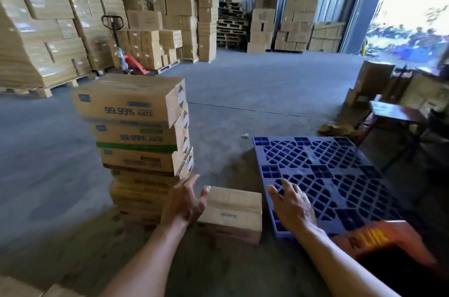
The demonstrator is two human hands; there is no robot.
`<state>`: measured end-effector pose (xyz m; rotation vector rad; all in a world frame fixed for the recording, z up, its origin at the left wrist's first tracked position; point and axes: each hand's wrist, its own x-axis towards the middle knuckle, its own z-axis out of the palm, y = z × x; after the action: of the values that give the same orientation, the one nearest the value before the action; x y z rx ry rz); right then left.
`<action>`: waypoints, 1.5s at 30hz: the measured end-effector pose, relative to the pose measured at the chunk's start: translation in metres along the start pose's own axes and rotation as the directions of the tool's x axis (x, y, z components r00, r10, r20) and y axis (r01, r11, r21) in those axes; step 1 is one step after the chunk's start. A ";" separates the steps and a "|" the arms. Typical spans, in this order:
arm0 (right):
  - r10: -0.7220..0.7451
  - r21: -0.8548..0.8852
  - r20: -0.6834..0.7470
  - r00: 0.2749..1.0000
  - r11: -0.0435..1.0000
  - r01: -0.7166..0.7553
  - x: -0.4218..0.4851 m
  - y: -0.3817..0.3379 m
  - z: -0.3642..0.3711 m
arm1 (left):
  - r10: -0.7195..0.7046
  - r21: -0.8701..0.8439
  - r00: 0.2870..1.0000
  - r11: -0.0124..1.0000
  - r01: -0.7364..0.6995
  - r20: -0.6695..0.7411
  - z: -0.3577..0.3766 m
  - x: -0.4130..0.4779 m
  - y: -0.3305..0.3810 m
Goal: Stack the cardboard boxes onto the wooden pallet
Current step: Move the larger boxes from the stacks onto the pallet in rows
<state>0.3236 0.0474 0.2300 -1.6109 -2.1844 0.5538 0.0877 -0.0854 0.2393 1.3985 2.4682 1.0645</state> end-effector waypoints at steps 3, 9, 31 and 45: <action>0.041 -0.023 0.020 0.999 0.999 -0.041 0.051 0.018 0.032 | -0.034 0.011 0.997 0.999 0.034 0.066 0.048 0.048 -0.018; 0.162 -0.084 0.121 0.979 0.985 -0.153 0.189 0.050 0.143 | -0.137 0.019 0.969 0.990 0.136 0.205 0.177 0.179 -0.082; 0.502 -0.306 0.450 0.739 0.864 -0.400 0.371 0.317 0.604 | -0.433 0.309 0.835 0.890 0.336 0.338 0.610 0.290 -0.469; 0.574 -0.053 0.533 0.621 0.756 -0.653 0.367 0.372 0.643 | -0.659 0.124 0.688 0.744 0.657 0.305 0.633 0.291 -0.517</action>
<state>0.1954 0.4393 -0.4889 -2.3383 -1.7601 1.4778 -0.1830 0.3027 -0.4873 0.5034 2.3855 0.5899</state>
